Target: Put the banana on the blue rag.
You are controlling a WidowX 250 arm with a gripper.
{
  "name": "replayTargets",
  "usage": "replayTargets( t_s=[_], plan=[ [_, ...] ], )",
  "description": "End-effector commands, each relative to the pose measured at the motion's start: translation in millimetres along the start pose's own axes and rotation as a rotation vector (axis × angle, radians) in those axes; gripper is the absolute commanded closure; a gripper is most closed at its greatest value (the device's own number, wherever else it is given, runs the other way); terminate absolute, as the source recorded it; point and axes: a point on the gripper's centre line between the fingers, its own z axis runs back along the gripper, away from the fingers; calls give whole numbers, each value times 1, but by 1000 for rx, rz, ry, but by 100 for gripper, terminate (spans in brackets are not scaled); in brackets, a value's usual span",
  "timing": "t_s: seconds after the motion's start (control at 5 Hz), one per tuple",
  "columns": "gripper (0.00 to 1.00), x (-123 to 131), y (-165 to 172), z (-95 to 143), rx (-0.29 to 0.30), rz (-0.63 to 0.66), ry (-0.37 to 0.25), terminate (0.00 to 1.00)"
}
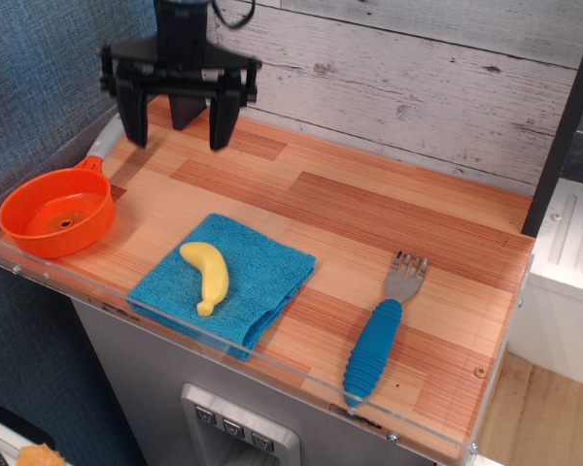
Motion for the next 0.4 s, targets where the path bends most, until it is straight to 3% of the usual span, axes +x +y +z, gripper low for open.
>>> replayTargets(
  t_s=[0.0, 0.2],
  plan=[
    [0, 21, 1, 39, -32, 55, -64, 0],
    [0, 21, 1, 39, -32, 55, -64, 100]
  ],
)
